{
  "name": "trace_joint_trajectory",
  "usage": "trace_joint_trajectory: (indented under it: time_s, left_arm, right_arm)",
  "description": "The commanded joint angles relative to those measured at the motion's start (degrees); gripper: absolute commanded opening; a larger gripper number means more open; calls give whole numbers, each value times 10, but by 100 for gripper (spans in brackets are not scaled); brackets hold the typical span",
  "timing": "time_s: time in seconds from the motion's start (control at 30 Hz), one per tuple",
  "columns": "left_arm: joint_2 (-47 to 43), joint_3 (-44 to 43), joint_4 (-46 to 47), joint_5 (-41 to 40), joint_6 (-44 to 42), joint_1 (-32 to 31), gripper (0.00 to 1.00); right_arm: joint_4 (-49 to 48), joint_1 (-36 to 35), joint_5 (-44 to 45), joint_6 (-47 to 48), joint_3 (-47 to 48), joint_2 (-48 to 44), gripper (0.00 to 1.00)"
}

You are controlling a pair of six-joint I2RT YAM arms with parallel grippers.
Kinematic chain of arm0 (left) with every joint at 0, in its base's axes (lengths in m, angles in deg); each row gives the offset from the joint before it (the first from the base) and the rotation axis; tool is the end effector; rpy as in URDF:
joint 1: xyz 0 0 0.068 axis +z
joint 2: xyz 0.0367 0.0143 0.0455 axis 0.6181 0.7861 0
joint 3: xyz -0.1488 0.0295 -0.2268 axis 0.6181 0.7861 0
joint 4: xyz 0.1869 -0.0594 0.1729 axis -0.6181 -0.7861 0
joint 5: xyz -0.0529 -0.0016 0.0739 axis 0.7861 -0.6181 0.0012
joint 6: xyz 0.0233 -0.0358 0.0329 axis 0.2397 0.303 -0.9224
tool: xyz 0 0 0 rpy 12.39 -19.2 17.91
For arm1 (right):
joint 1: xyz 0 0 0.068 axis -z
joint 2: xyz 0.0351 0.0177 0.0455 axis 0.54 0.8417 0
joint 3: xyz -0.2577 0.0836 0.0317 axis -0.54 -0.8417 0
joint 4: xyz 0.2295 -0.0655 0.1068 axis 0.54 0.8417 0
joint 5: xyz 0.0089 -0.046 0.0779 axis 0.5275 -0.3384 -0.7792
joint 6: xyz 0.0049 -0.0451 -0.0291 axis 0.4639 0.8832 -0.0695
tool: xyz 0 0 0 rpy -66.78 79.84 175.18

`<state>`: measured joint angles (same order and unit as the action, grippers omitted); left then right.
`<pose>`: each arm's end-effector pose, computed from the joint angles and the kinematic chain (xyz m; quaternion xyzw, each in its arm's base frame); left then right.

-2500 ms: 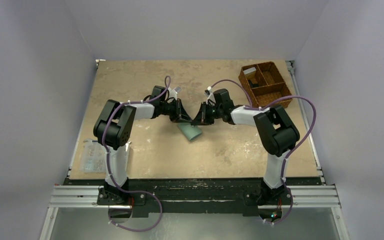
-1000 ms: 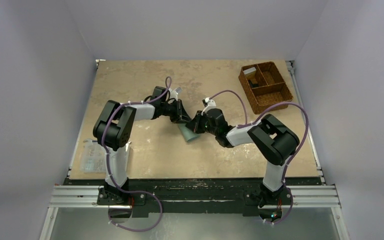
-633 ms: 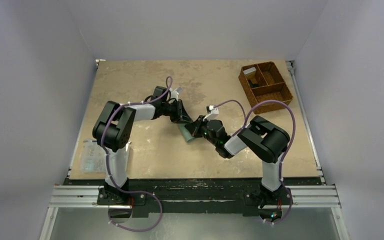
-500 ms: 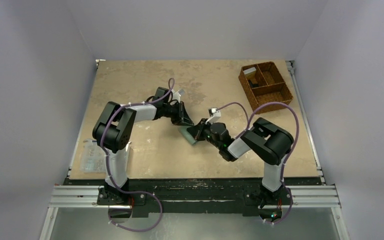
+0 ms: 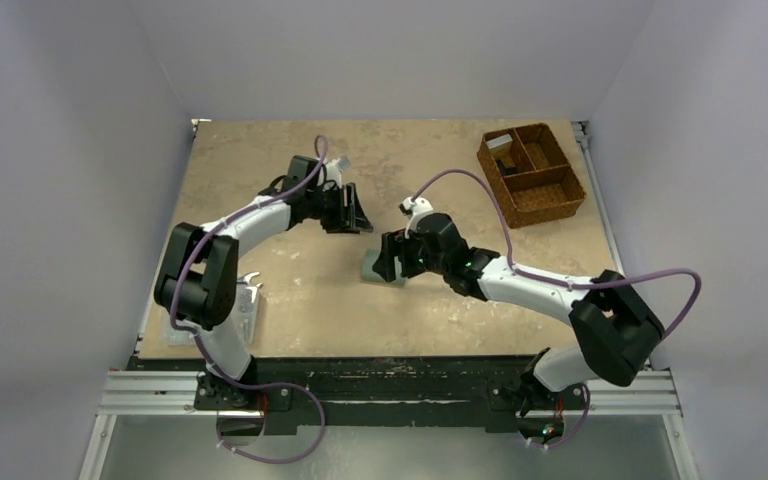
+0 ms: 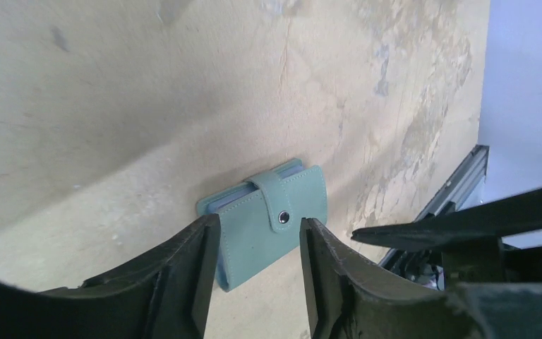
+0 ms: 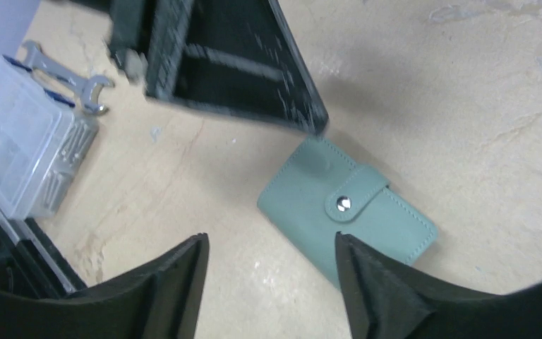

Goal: Put the credit cards into the card holder
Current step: Close the card holder at the center of the board, then move the card holder to the center of the board.

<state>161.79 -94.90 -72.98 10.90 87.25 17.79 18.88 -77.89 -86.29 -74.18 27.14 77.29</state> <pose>0.3452 -0.1493 0.1910 0.0311 0.9039 -0.3843 0.1851 0.2217 0.2256 0.2139 -0.1546 0.8529 0.3070 0.3929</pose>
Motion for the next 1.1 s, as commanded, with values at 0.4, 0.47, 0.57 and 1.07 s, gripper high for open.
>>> trace_joint_trajectory:
  time_s: [0.4, 0.47, 0.57, 1.07]
  left_arm:
    - [-275, 259, 211, -135, 343, -75, 70]
    - [-299, 299, 256, -233, 409, -127, 75]
    - [-294, 308, 247, -373, 478, -198, 83]
    - [-78, 385, 506, -526, 766, -269, 74]
  right_arm:
    - [162, 151, -31, -70, -68, -217, 88]
    - [191, 153, -8, -54, -62, -240, 89]
    - [219, 157, 13, -38, -60, -274, 90]
    - [267, 160, 40, 0, -62, -383, 93]
